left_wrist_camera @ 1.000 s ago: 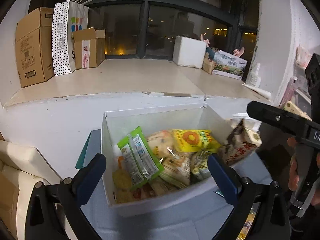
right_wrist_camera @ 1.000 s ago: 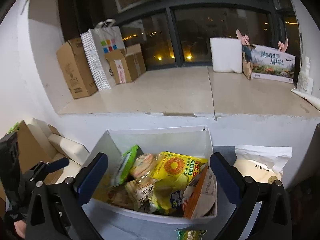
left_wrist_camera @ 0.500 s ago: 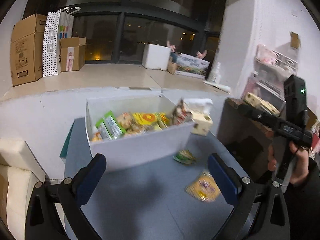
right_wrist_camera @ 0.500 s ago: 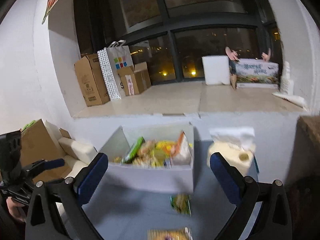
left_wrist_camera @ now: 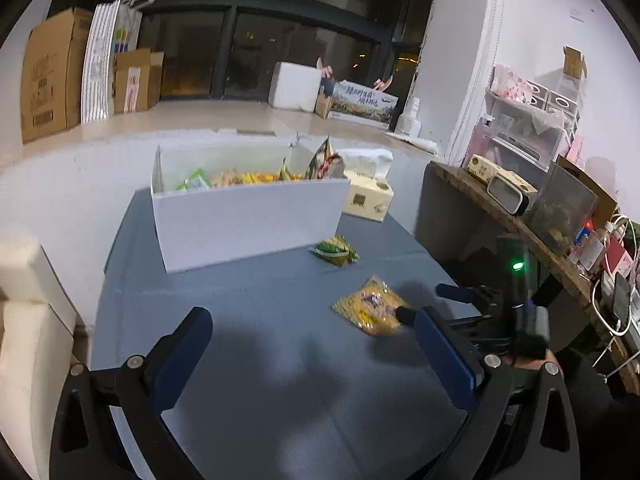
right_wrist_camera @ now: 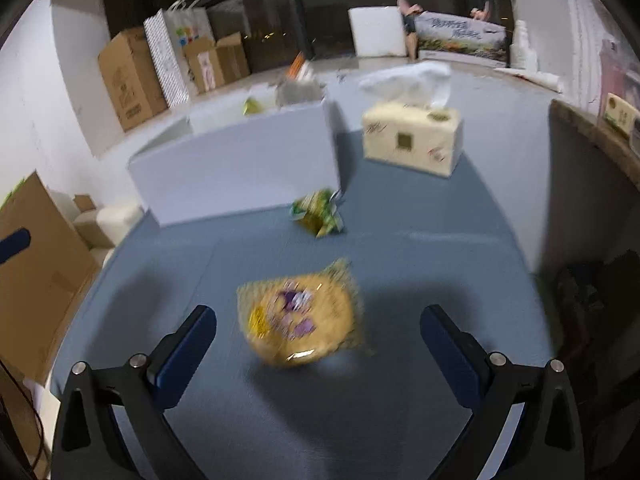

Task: Organize snacks
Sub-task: 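Grasp the yellow Lay's bag with purple cartoon using the right gripper, then grasp the green snack packet with the left gripper while the right holds the Lay's bag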

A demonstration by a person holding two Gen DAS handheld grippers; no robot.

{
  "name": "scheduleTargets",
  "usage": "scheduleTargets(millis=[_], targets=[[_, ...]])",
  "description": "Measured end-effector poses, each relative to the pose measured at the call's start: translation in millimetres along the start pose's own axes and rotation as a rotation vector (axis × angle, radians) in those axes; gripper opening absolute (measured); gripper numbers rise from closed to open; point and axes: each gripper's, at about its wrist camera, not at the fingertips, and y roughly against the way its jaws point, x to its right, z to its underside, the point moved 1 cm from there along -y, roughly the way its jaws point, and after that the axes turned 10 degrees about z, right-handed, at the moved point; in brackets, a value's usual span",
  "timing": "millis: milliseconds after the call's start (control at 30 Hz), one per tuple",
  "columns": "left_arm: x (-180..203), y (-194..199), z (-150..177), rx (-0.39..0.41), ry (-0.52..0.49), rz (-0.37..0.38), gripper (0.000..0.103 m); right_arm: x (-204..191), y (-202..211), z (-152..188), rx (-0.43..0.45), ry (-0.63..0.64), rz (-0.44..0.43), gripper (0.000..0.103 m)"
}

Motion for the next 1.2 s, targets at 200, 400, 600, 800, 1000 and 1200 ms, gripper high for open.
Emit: scheduleTargets(millis=[200,400,600,800,1000,1200], targets=[[-6.6,-8.1,8.7,-0.023,0.027,0.008,0.103,-28.8,-33.2,1.2,-0.032,0.168,0.046,0.103],[-10.5,-17.4,10.3,-0.040,0.043,0.006,0.103,-28.5,-65.0,-2.6,-0.137,0.186,0.043,0.103],[-13.0,-31.5,8.7,-0.056,0.072,0.004,0.103,-21.5,-65.5,-1.4,-0.125,0.175,0.043,0.098],[-6.0,-46.4,-0.5,-0.065,0.045,0.015,0.103,-3.4,-51.3,-1.1,-0.107,0.088,-0.012,0.081],[15.1,-92.4,-17.2,-0.098,-0.051,0.022,0.103,32.9,-1.0,2.7,0.001,-0.083,-0.069,0.082],[27.3,-152.6,-30.6,-0.137,-0.060,0.031,0.103,73.6,43.5,16.7,0.082,-0.172,-0.054,0.082]])
